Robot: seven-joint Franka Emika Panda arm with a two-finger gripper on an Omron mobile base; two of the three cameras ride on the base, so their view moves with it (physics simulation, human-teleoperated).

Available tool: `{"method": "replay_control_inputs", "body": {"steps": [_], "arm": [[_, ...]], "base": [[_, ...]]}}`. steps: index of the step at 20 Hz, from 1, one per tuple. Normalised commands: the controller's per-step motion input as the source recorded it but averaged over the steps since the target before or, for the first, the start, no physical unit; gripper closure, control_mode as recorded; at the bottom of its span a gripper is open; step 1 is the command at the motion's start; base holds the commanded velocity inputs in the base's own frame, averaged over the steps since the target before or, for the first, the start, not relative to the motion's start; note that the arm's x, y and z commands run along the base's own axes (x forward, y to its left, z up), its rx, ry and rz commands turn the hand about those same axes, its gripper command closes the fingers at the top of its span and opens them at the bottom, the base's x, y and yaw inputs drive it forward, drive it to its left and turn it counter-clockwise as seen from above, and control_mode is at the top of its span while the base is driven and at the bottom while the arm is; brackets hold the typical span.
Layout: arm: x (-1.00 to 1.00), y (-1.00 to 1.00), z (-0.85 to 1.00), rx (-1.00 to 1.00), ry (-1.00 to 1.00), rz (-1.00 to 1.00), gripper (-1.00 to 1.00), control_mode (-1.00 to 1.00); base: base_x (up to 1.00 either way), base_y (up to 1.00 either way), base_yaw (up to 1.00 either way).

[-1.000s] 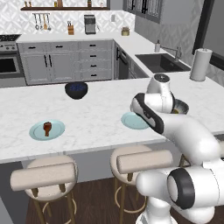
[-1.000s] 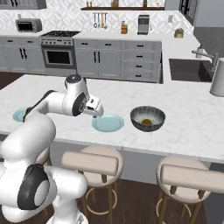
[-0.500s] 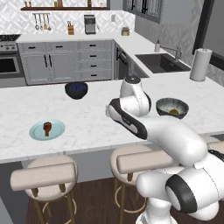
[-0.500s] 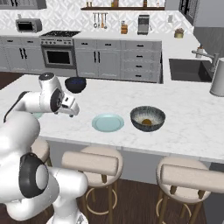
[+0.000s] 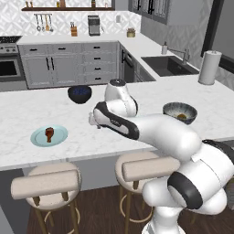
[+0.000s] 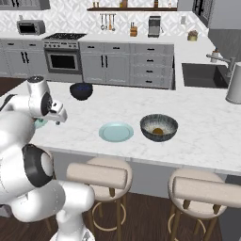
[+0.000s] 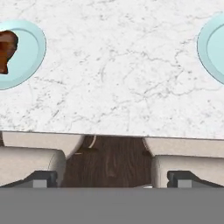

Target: Pick the chicken drumstick and avocado from their plates and place them in the bowl. Then put the bowl in the fridge.

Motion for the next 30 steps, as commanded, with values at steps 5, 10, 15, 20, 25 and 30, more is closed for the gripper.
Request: {"method": "replay_control_inputs", "body": {"steps": [5, 10, 15, 20, 25, 30], "arm": [[0.07, 0.65, 0.0, 0.14, 0.09, 0.14, -1.0, -1.0], [0.04, 0.76, 0.0, 0.02, 0.02, 0.09, -1.0, -1.0], [0.21, 0.71, -0.05, -0.04, 0.06, 0.0, -1.0, -1.0], [0.27, 0.58, -0.02, -0.01, 0.04, 0.0, -1.0, -1.0], [0.27, 0.52, -0.2, -0.04, 0.04, -0.02, -1.0, -1.0], [0.13, 0.19, -0.37, -0.01, 0.0, -0.08, -1.0, -1.0]], "base": [[0.0, 0.0, 0.0], [0.0, 0.0, 0.0], [0.0, 0.0, 0.0], [0.0, 0.0, 0.0], [0.0, 0.0, 0.0], [0.0, 0.0, 0.0]]}}
